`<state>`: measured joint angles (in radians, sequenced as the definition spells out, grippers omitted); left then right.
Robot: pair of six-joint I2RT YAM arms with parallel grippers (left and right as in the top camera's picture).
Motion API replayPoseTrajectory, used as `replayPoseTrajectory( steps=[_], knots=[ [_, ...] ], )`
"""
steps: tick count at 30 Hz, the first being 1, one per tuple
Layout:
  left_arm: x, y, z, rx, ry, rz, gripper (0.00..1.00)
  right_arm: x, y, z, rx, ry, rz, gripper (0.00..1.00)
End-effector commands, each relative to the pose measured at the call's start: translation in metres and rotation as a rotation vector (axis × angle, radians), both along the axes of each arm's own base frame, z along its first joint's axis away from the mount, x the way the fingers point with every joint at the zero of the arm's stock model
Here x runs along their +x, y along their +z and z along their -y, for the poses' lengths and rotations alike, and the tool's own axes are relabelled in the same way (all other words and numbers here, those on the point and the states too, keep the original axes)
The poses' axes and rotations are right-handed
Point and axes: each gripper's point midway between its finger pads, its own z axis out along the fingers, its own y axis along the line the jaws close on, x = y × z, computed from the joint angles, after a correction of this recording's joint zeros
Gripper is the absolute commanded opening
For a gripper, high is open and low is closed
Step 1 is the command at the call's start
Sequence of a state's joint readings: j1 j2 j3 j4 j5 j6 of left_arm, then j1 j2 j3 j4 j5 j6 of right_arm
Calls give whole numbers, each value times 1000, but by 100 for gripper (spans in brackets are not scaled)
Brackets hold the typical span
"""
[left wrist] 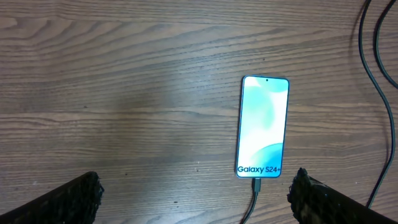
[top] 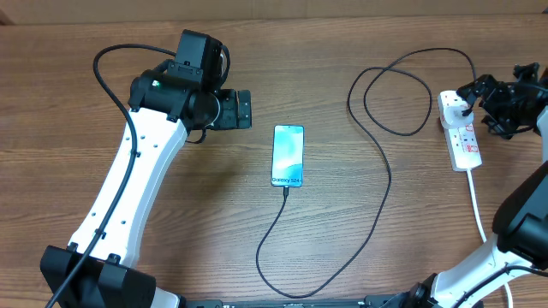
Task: Plug charger to phone and switch on socket
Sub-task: 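Raise the left arm and move the right gripper over the power strip, then press the power strip switch beside the charger with the right gripper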
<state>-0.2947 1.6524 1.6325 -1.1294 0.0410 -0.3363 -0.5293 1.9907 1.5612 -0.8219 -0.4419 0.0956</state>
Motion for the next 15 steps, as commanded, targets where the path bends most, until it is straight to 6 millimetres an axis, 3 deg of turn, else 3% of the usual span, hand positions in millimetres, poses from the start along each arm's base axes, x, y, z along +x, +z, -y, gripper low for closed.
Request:
replayPoseTrajectory(
  steps=[1, 10, 15],
  knots=[
    [0, 5, 5, -9, -25, 16, 100, -1, -20, -1, 18, 16, -29, 100],
    [1, 6, 5, -10, -25, 21, 100, 2, -20, 0, 9, 18, -20, 100],
    [2, 6, 5, -11, -26, 23, 100, 2, -30, -6, 16, 28, -46, 100]
  ],
)
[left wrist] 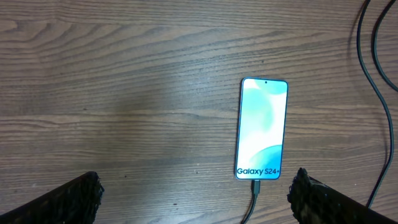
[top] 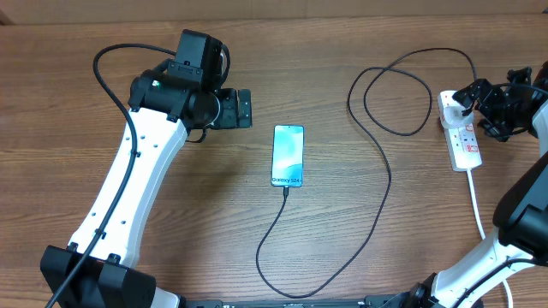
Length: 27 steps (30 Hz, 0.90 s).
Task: Plug charger to phone and switch on socket
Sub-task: 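Press the power strip switch beside the charger with the right gripper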
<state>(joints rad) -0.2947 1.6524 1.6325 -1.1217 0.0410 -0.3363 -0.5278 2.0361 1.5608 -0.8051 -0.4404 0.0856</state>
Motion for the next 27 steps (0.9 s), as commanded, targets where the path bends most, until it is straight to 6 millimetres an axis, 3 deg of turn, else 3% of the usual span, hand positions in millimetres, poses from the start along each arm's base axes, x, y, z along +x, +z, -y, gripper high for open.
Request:
replayPoseTrajectory(
  steps=[1, 12, 27],
  knots=[
    [0, 5, 5, -9, -26, 16, 100, -1, -15, -9, 14, 23, -32, 100],
    [0, 5, 5, -8, -25, 15, 100, -2, -23, -21, 18, 46, -58, 100],
    [0, 5, 5, -8, -25, 15, 100, 1, -28, -13, -28, 35, -47, 100]
  ],
)
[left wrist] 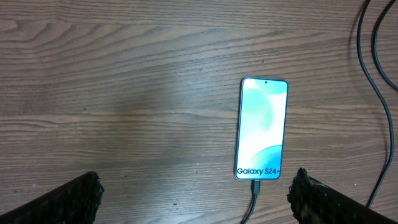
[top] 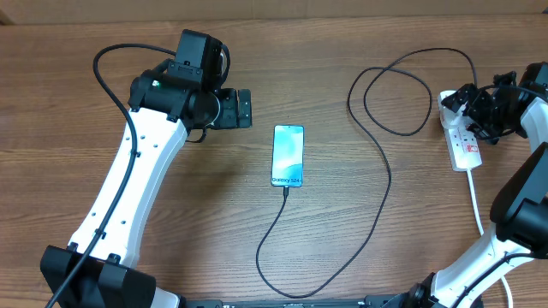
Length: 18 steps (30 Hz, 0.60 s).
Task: Plug charger to phone and switch on socket
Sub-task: 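Press the power strip switch beside the charger with the right gripper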
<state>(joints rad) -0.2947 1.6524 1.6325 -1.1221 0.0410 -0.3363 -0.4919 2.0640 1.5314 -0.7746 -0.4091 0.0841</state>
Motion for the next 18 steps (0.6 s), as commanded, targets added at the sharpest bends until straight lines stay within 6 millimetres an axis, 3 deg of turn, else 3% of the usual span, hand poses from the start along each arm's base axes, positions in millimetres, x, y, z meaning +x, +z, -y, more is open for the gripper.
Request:
replayPoseTrajectory(
  steps=[1, 18],
  knots=[
    [0, 5, 5, -8, -25, 15, 100, 1, -6, 0, -16, 8, -7, 100],
    [0, 5, 5, -9, -25, 17, 100, -3, -20, -2, 2, 8, -39, 100]
  ],
)
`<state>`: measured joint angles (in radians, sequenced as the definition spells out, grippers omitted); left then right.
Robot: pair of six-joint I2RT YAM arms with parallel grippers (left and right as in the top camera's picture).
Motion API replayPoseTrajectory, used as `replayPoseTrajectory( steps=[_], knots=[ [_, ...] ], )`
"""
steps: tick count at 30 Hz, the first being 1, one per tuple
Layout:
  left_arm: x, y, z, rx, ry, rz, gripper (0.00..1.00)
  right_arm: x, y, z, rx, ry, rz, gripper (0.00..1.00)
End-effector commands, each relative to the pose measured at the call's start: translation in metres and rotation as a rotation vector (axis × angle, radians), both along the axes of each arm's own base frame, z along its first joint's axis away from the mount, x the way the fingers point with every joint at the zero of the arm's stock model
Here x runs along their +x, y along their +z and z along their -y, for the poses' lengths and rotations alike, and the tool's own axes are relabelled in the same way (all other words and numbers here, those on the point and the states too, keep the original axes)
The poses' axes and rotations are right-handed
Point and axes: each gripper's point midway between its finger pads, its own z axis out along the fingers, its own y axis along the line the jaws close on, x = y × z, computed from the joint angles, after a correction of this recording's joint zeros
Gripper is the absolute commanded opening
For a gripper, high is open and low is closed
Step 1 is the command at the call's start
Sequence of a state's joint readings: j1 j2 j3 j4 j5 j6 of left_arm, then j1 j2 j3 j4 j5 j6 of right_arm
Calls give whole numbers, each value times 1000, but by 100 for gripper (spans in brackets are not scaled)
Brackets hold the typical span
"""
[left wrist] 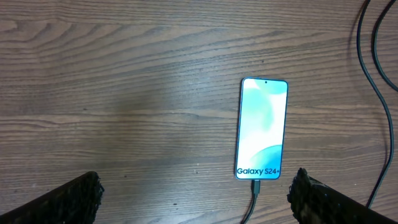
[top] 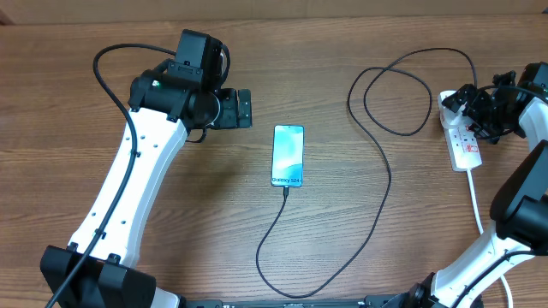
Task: Plug charger to phone and switch on socket
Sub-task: 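Press the power strip switch beside the charger with the right gripper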
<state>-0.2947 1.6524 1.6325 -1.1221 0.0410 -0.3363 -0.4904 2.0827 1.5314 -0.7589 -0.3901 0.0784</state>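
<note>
The phone lies screen up and lit in the middle of the table, also seen in the left wrist view. A black charger cable is plugged into its bottom end and loops away to the white socket strip at the right edge. My right gripper hovers over the strip's far end, hiding the switch and plug there. Whether its jaws are open does not show. My left gripper hangs open to the left of the phone, with nothing between its fingers.
The cable makes a wide loop at the back between the phone and the strip. The strip's white lead runs toward the front right. The left arm crosses the left half of the wooden table.
The phone lay lit with the cable plugged in, and my left gripper hung open beside it the whole time. My right gripper was just right of the strip's far end. By 0.6 s ago it was further left, over that end, where it still is.
</note>
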Motion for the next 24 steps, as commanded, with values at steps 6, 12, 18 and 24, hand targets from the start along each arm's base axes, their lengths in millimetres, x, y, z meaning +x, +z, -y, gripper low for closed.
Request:
replayPoseTrajectory(
  steps=[6, 12, 18, 24],
  knots=[
    [0, 5, 5, -9, -25, 16, 99, -8, -18, -12, 42, 15, -36, 100],
    [0, 5, 5, -9, -25, 16, 99, -5, -14, -24, 106, 36, -9, 100],
    [0, 5, 5, -9, -25, 16, 100, -7, -14, -30, 129, 46, -16, 100],
    [0, 5, 5, -9, -25, 16, 100, -11, -15, -32, 139, 44, -32, 100]
  ],
)
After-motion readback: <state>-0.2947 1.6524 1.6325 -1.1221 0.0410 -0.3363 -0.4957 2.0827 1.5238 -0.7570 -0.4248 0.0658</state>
